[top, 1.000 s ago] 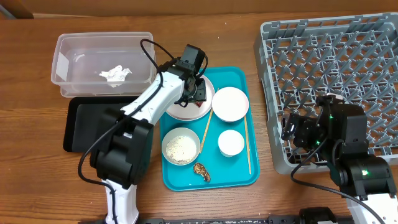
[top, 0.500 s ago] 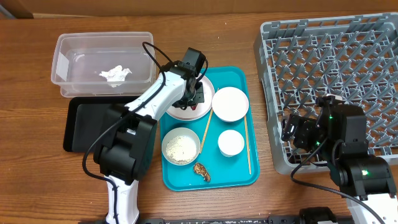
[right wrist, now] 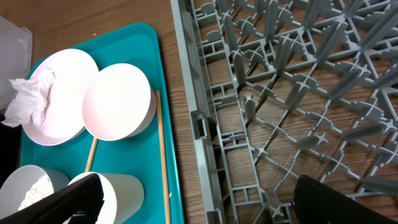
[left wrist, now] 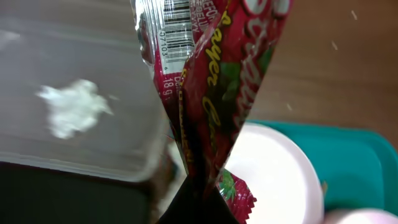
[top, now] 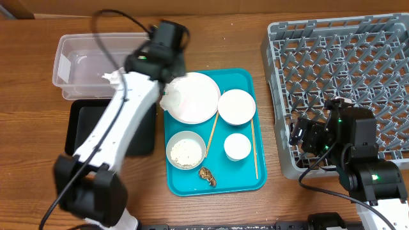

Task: Sort waste into correct bins and load items into the dishwasher
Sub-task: 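Grasp the red wrapper on the plate and carry it to the bin, then grasp the remaining tissue on the plate and drop it in the bin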

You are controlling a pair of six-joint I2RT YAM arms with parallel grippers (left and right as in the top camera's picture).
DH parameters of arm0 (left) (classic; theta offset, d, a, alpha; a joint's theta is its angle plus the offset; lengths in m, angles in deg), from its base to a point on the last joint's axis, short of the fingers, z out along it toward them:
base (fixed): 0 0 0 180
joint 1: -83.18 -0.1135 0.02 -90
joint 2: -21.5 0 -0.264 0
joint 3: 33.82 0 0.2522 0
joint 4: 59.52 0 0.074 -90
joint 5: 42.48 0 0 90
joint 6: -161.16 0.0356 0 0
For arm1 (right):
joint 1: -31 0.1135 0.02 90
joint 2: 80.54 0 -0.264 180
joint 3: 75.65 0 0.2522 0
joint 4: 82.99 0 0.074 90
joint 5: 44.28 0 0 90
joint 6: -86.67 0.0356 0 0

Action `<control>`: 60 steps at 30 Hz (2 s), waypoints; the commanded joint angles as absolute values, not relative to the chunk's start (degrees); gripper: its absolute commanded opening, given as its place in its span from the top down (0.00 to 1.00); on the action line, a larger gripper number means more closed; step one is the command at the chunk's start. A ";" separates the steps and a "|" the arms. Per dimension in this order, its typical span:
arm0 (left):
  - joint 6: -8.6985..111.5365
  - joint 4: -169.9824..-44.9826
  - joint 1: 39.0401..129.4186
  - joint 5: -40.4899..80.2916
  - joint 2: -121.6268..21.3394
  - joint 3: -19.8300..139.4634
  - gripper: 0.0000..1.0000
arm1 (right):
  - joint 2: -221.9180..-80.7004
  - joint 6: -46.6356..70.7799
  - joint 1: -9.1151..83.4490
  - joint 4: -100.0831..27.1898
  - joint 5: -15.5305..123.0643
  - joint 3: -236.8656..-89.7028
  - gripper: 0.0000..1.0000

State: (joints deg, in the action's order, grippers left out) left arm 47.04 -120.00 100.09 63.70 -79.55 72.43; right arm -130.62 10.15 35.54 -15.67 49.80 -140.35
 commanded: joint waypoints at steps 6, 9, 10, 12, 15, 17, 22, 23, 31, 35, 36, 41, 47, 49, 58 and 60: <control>48.89 -120.15 91.61 67.99 -83.53 72.65 0.82 | -130.12 10.24 35.43 -15.96 49.69 -142.03 0.00; 48.96 -120.15 90.27 65.45 -85.02 72.65 0.55 | -130.12 10.24 35.43 -15.96 49.67 -142.03 0.00; 49.18 -120.24 90.14 64.51 -85.28 72.65 0.52 | -130.12 10.24 35.43 -15.93 49.69 -142.03 0.00; 50.38 -120.13 90.19 62.83 -85.26 72.69 0.50 | -130.12 10.24 35.43 -15.93 49.67 -142.03 0.00; 52.54 -119.76 91.21 60.03 -84.75 72.80 0.47 | -130.12 10.24 35.43 -15.96 49.67 -142.03 0.00; 54.45 -119.89 92.63 58.50 -84.23 72.80 0.46 | -130.12 10.24 35.43 -15.96 49.67 -142.03 0.00; 61.48 -120.48 98.05 55.37 -84.14 72.54 0.43 | -130.12 10.24 35.43 -15.96 49.67 -142.03 0.00; 62.71 -120.43 99.17 55.37 -84.14 72.19 0.43 | -130.12 10.24 35.43 -15.96 49.67 -142.03 0.00; 65.18 -120.15 103.08 56.93 -85.13 67.77 0.39 | -130.12 10.24 35.43 -15.93 49.67 -142.03 0.00; 65.20 -119.95 103.02 57.45 -87.11 66.40 0.36 | -130.12 10.24 35.43 -15.93 49.69 -142.03 0.00; 65.20 -119.93 103.02 58.08 -87.88 66.40 0.36 | -130.12 10.24 35.43 -15.93 49.69 -142.03 0.00; 65.20 -119.80 103.04 59.53 -91.60 66.40 0.36 | -130.12 10.24 35.43 -15.91 49.69 -142.03 0.00; 65.20 -119.82 103.04 59.75 -96.32 66.40 0.35 | -130.12 10.24 35.43 -15.91 49.69 -142.03 0.00; 65.20 -119.82 103.04 59.75 -97.06 66.40 0.35 | -130.12 10.24 35.43 -15.91 49.69 -142.03 0.00; 65.18 -121.07 103.04 59.66 -99.09 66.40 0.39 | -130.12 10.24 35.43 -15.91 49.69 -142.03 0.00; 65.18 -121.48 103.04 59.68 -99.42 66.40 0.46 | -130.12 10.24 35.43 -15.91 49.69 -142.03 0.00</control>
State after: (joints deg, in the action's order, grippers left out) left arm 64.26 -121.07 103.32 58.89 -97.87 66.68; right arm -130.62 10.17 35.54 -15.65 49.78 -140.35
